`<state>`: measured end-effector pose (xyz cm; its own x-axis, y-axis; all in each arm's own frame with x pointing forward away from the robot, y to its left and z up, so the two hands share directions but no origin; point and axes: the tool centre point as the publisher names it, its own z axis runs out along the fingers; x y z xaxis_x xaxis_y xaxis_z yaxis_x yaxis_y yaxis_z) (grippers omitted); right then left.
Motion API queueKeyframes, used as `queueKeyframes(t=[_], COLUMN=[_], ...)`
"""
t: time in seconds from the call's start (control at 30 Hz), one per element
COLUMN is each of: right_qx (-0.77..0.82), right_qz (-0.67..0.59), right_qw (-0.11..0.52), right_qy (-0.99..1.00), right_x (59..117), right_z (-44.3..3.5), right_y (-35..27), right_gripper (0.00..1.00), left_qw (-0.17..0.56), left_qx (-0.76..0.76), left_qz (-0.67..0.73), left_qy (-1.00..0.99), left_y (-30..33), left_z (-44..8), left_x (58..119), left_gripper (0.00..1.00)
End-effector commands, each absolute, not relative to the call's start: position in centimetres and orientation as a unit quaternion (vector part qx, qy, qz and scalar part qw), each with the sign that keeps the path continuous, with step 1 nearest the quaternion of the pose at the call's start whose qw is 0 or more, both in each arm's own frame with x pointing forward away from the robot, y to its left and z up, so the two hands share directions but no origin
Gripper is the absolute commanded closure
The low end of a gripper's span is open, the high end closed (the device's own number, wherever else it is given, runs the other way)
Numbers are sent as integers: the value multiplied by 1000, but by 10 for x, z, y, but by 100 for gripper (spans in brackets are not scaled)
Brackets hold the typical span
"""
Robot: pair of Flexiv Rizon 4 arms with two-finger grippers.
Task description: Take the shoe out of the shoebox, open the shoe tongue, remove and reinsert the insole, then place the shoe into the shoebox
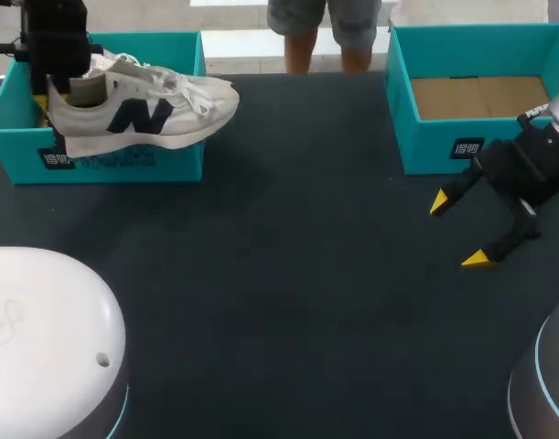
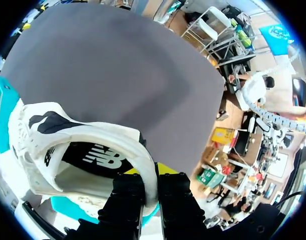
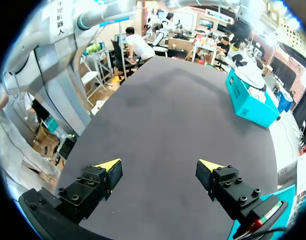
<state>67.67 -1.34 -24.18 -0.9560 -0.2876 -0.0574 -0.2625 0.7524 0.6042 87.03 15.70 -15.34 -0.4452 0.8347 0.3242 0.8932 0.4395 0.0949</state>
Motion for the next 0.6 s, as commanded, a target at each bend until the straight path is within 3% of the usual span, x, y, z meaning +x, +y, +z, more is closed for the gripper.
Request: queueKeyframes(t=[0.03,0.43,0.6], right_qx=[147,147,147], right_qz=[-319,-319,-319], right_qw=[19,19,19], right_qy=[-936,-936,-936], right_x=[676,676,676], right_z=[-242,-242,-242], right_y=[-13,-13,-13], right_gripper=[0,0,0], left_qw=[102,93,93], left_qx=[-514,-518,-532], left_qz=[-161,-116,-105], left_qy=[-836,-842,-835], left_y=[122,39,34], left_z=[-155,-164,-164], left_x=[831,776,772], left_gripper=[100,100,100])
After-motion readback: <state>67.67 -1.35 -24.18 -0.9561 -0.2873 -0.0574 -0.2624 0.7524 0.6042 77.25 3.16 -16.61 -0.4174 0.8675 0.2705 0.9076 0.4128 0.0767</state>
